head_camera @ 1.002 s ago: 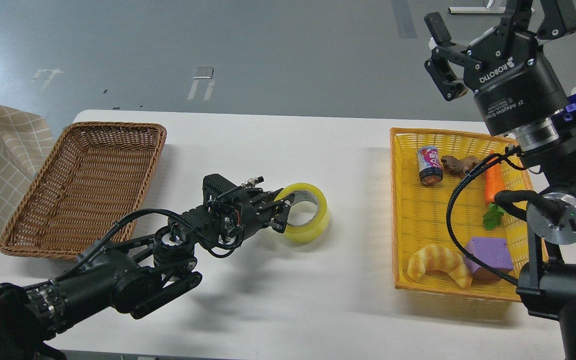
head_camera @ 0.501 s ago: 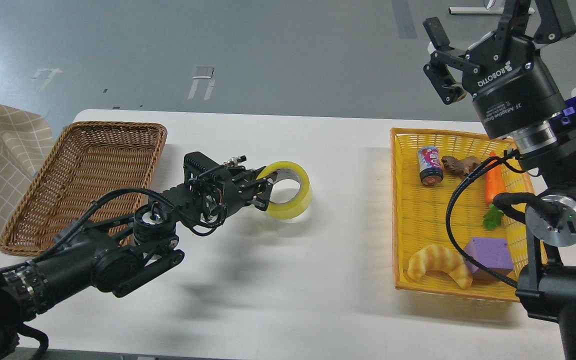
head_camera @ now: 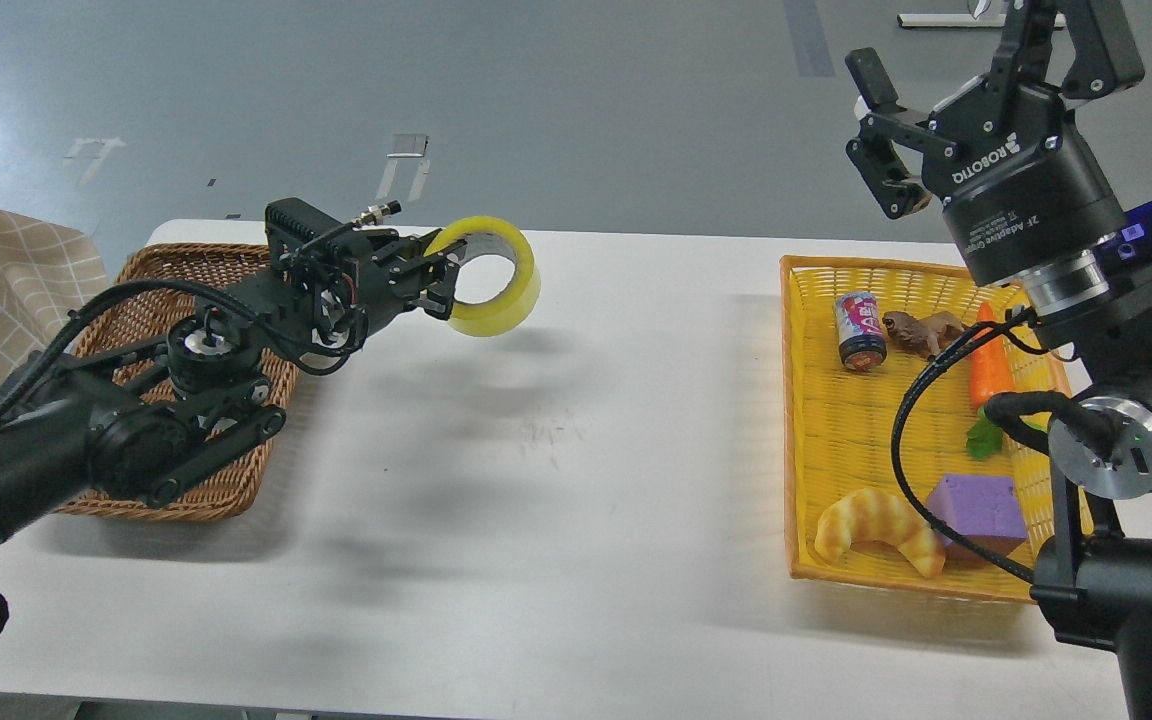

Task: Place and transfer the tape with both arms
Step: 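Lift the tape roll and carry it over the wicker basket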

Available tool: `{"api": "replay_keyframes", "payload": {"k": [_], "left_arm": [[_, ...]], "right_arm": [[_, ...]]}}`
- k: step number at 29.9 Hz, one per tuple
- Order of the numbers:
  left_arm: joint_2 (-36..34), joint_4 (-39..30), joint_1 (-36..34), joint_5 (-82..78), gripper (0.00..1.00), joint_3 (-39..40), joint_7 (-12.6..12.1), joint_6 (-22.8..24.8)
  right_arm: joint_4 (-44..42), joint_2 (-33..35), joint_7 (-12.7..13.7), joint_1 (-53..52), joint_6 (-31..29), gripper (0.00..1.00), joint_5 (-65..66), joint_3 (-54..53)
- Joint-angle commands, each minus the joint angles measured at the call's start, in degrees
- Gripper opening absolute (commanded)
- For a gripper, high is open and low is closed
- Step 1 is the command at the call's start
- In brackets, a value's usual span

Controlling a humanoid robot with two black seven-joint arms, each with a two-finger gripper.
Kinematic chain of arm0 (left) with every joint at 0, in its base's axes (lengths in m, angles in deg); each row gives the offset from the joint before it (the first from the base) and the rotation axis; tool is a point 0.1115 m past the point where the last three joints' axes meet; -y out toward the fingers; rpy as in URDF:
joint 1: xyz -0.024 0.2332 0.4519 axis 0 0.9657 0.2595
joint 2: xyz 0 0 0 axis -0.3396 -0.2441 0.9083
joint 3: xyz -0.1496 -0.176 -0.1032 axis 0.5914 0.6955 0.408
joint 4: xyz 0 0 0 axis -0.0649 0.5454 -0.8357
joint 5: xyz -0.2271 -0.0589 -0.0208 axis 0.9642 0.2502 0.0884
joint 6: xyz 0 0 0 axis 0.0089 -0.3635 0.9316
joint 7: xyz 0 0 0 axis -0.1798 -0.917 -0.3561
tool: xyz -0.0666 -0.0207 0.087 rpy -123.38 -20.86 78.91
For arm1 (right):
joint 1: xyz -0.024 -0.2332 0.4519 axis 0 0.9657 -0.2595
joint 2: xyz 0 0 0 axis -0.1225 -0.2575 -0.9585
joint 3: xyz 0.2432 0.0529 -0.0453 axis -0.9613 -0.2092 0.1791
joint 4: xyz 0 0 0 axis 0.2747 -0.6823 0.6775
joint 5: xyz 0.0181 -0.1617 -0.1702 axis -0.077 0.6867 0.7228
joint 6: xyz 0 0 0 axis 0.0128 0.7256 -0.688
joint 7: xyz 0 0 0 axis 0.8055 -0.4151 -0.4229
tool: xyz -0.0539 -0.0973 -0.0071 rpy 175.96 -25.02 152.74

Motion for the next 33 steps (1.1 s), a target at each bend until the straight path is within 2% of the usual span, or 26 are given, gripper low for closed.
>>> {"api": "replay_keyframes", "payload": {"k": [1, 4, 8, 15, 18, 22, 23, 25, 29, 33], "left_arm": [[-3.8, -0.1, -0.6, 0.3, 0.00, 0.0, 0.0, 0.0], [-6.2, -0.1, -0.8, 0.3, 0.00, 0.0, 0.4, -0.2], [-10.5, -0.1, -1.4, 0.2, 0.00, -0.1, 4.5, -0.3], [-16.8, -0.1, -0.6, 0.4, 0.00, -0.3, 7.0, -0.4], [-19.3, 0.1, -0.4, 0.4, 0.00, -0.3, 9.0, -0.4], [-23.5, 1.8, 0.2, 0.5, 0.00, -2.4, 13.9, -0.4], [-23.5, 1.8, 0.2, 0.5, 0.00, -2.4, 13.9, -0.4], [-25.0, 2.1, 0.3, 0.5, 0.00, -3.2, 16.0, -0.4], [-25.8, 2.9, 1.4, 0.5, 0.00, -3.4, 17.1, -0.4], [-25.6, 6.0, 3.1, 1.1, 0.00, -3.4, 20.0, -0.4]], "right_arm": [[0.0, 0.0, -0.1, 0.0, 0.0, 1.00, 0.1, 0.0], [0.0, 0.0, -0.2, 0.3, 0.0, 1.00, 0.0, -0.1], [0.0, 0.0, -0.3, 1.0, 0.0, 1.00, 0.0, -0.1], [-0.1, 0.0, -0.3, 0.9, 0.0, 1.00, 0.1, -0.2], [-0.1, 0.0, -0.3, 1.0, 0.0, 1.00, 0.0, -0.2], [-0.2, 0.0, -0.3, 1.1, 0.0, 1.00, 0.1, -0.4], [-0.2, 0.0, -0.3, 1.1, 0.0, 1.00, 0.1, -0.4], [-0.2, 0.0, -0.3, 1.1, 0.0, 1.00, 0.1, -0.3], [-0.2, 0.0, -0.3, 1.1, 0.0, 1.00, 0.1, -0.3], [-0.2, 0.0, -0.3, 1.1, 0.0, 1.00, 0.1, -0.3]]}}
